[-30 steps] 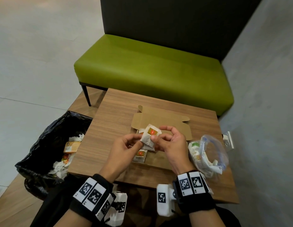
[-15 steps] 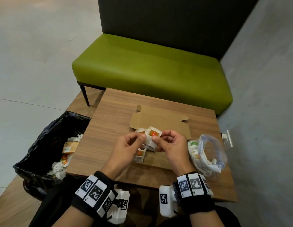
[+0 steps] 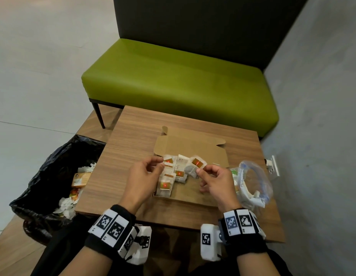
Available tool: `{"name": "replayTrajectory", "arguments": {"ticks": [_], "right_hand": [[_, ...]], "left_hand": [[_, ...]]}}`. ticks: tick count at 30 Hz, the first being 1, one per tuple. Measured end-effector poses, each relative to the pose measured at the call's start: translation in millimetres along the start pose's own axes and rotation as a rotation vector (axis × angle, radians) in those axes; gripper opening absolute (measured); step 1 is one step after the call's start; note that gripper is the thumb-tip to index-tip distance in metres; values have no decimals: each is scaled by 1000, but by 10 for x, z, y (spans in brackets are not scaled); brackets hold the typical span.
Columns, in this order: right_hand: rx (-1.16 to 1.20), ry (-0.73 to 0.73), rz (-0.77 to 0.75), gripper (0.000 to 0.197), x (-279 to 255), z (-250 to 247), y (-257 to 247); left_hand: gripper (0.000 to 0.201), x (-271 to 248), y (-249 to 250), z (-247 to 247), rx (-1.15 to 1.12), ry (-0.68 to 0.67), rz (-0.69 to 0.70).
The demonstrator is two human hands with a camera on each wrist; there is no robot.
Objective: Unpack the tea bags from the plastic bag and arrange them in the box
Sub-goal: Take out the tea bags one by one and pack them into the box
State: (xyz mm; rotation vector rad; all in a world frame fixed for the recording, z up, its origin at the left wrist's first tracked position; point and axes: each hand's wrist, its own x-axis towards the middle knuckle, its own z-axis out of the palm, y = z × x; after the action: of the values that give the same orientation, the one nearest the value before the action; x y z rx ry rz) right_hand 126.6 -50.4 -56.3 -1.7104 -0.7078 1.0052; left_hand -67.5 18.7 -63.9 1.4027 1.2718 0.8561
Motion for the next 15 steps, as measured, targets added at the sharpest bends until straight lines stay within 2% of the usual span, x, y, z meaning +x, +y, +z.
{"name": "replayTrajectory", "arguments": {"ticks": [3,6,8,11,15], "right_hand": [[-146,-106,83,7,59,-44,86],[-283,-185,144,7,100,52,190],[-332,-138,140,5,149,133,266],[-353,-28,122,12,201,214,346],[-377,45,76,15,214,339,340]], "left_hand": [[13,29,-132,-92,206,89,-28],[26,34,-276,-74,363,30,-109],[29,20,-331,-36,417,-14,-121],[23,-18,-340,4,478,-45,-66],[19,-42,-322,11,496,-54,-50]]}}
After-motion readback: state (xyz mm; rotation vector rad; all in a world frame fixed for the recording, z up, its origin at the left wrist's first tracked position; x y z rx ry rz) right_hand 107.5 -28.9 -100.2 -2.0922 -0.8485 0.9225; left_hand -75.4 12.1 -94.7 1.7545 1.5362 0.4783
